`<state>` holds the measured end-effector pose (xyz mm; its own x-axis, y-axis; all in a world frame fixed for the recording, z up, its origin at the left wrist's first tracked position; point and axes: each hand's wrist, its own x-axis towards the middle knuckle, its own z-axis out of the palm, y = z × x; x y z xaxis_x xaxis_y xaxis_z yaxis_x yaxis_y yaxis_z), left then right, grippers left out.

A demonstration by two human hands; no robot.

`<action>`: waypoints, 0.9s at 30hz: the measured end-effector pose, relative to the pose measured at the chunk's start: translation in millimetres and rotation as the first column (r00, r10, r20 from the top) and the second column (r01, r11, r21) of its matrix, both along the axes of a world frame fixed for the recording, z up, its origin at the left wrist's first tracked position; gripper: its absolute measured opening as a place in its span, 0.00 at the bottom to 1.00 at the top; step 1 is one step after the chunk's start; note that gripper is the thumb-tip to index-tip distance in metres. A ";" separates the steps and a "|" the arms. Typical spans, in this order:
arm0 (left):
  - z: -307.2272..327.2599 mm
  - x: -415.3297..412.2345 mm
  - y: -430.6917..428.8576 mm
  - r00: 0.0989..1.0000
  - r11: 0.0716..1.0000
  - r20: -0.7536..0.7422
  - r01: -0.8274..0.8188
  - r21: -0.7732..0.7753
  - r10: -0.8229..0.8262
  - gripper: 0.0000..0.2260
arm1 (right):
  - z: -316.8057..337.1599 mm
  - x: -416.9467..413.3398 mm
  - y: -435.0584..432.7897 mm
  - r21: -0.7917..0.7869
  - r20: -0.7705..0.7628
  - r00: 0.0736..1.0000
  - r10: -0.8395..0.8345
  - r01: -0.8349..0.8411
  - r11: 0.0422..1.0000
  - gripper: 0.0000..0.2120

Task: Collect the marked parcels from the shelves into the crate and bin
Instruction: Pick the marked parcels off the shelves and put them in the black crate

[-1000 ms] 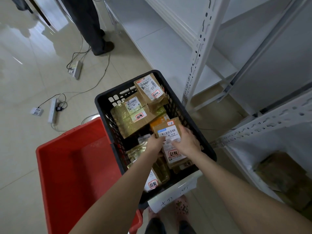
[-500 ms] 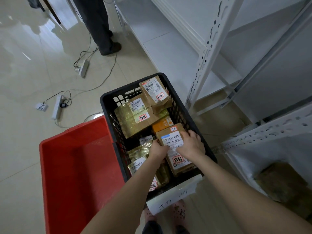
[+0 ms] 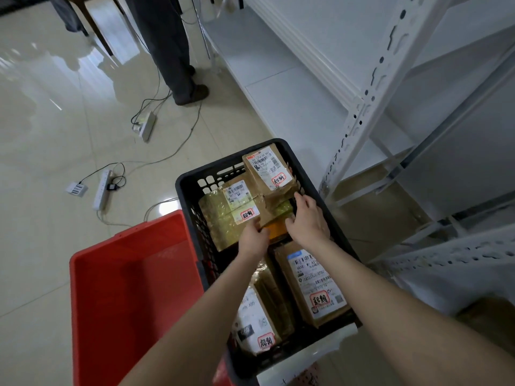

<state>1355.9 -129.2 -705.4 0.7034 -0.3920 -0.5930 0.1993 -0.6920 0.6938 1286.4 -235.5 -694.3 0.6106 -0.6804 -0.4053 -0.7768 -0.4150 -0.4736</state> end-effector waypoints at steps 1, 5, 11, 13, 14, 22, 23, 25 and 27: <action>0.5 13.1 -5.5 0.999 0.999 0.014 -0.031 -0.045 0.031 0.22 | -1.6 10.3 -4.0 0.007 0.011 1.000 -0.004 0.004 1.000 0.33; 1.8 54.1 -33.9 0.998 0.990 0.025 -0.052 -0.130 0.056 0.27 | -14.6 44.6 -22.7 0.016 0.047 0.999 -0.019 0.019 1.000 0.38; -18.5 70.6 -52.0 0.997 0.988 -0.082 -0.014 -0.152 0.002 0.22 | -32.1 58.2 -36.6 0.069 0.080 0.995 -0.059 0.053 0.996 0.38; -22.2 65.3 -49.4 0.996 0.987 -0.088 -0.027 -0.161 0.013 0.21 | -35.3 52.2 -34.0 0.024 0.078 0.995 -0.065 0.064 0.998 0.33; -22.8 60.9 -47.1 0.996 0.987 -0.090 -0.025 -0.162 0.010 0.21 | -36.6 48.3 -32.5 -0.008 0.075 0.994 -0.073 0.074 0.997 0.31; -22.4 43.4 -42.5 0.985 0.986 -0.144 0.071 -0.148 -0.093 0.21 | -36.4 27.4 -25.2 -0.050 -0.027 0.997 -0.076 0.074 0.996 0.35; -19.5 44.5 -43.3 0.986 0.988 -0.133 0.079 -0.134 -0.097 0.21 | -34.0 27.9 -25.6 -0.046 -0.044 0.997 -0.060 0.057 0.997 0.36; -12.0 46.5 -44.2 0.992 0.992 -0.072 0.098 -0.076 -0.103 0.20 | -28.0 28.9 -24.1 -0.033 -0.058 0.997 -0.043 0.041 0.999 0.39; -4.4 46.3 -42.6 0.994 0.994 -0.015 0.110 -0.025 -0.110 0.19 | -20.8 26.2 -20.4 -0.035 -0.056 0.998 -0.042 0.040 0.999 0.40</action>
